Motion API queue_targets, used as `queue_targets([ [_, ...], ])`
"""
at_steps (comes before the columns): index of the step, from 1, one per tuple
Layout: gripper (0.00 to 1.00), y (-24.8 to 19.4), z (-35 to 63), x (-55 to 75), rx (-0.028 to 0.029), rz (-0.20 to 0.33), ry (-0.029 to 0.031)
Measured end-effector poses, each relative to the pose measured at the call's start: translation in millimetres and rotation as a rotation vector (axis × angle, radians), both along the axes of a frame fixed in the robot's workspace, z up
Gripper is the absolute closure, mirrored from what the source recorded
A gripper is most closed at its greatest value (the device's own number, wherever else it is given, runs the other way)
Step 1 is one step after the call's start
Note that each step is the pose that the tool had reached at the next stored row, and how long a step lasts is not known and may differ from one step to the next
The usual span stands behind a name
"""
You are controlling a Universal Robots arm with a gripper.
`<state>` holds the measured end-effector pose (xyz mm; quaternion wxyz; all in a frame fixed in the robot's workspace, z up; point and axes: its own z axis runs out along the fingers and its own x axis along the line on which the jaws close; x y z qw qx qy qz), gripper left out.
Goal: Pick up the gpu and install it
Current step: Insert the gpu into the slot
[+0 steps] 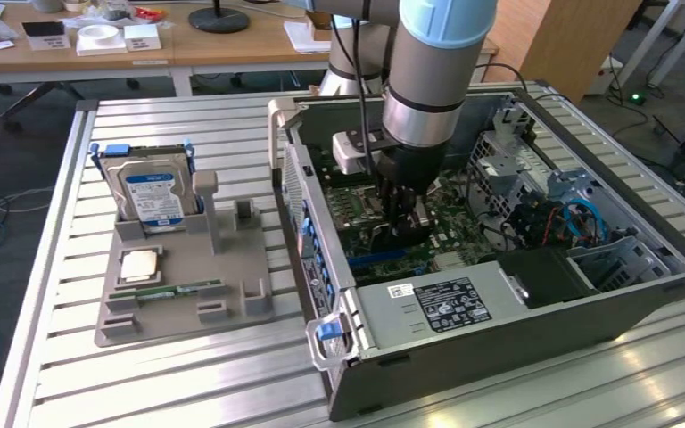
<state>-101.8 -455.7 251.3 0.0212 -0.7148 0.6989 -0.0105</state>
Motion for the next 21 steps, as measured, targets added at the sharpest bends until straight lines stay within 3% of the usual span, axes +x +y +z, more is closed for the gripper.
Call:
queue_targets([
  [5, 0.74, 0.0, -0.1, -1.3, 0.0000, 0.001, -0.0038],
  [21, 0.74, 0.0, -0.8, -1.9, 0.0001, 0.000, -0.0040],
])
